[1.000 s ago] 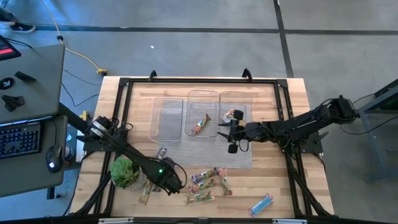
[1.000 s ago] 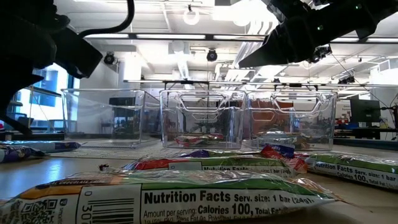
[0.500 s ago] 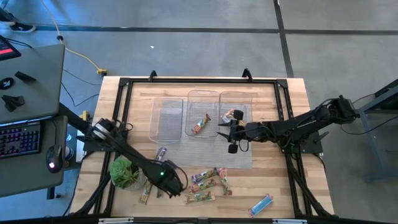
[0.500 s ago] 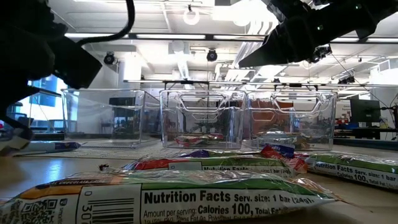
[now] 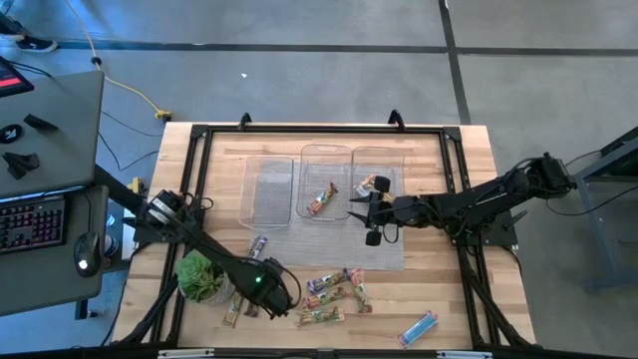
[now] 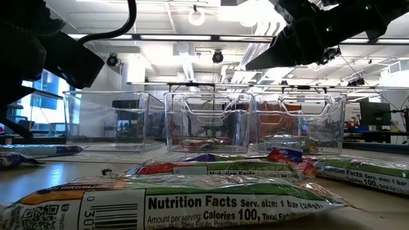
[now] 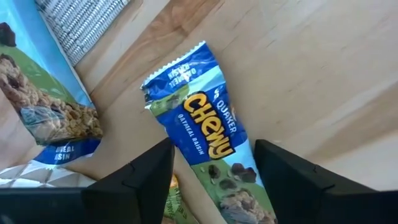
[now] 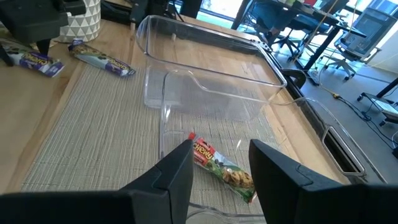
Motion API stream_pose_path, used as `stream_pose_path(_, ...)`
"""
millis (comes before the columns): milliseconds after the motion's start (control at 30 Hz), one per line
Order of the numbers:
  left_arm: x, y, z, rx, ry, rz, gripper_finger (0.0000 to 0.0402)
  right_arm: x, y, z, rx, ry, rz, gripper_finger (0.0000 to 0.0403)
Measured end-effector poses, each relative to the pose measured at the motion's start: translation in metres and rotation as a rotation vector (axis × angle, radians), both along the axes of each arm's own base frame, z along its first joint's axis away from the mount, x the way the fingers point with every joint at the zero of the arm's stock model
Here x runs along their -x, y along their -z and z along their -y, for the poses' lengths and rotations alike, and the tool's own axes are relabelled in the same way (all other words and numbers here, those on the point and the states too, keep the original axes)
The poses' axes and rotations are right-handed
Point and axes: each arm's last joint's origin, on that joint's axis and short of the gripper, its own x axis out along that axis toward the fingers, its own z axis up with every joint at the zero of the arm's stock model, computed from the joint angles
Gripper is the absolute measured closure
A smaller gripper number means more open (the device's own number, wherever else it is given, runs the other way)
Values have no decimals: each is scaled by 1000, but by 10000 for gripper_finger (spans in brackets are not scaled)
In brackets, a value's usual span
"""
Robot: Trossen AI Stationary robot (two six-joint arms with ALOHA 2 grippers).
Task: Pick and place Granola Bars by type
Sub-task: Put the blue granola bar into the left transparent bin
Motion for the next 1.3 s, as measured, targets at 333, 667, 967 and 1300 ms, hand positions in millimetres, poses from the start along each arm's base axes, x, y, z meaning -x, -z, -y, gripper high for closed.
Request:
stream_pose_path(333,0,-4,-1,-36,6,26,231,0,0,0,0,0,-1,263)
stream_pose_path(667,-11,-70,-8,-319,48,78,232,0,0,0,0,0,-1,263)
stream_pose_path(967,-25,-82,-12,-233,56,78,232,0,0,0,0,0,-2,263)
stream_pose_path(1300,-8,-38,14,-158,-16,48,231,0,0,0,0,-1,0,263)
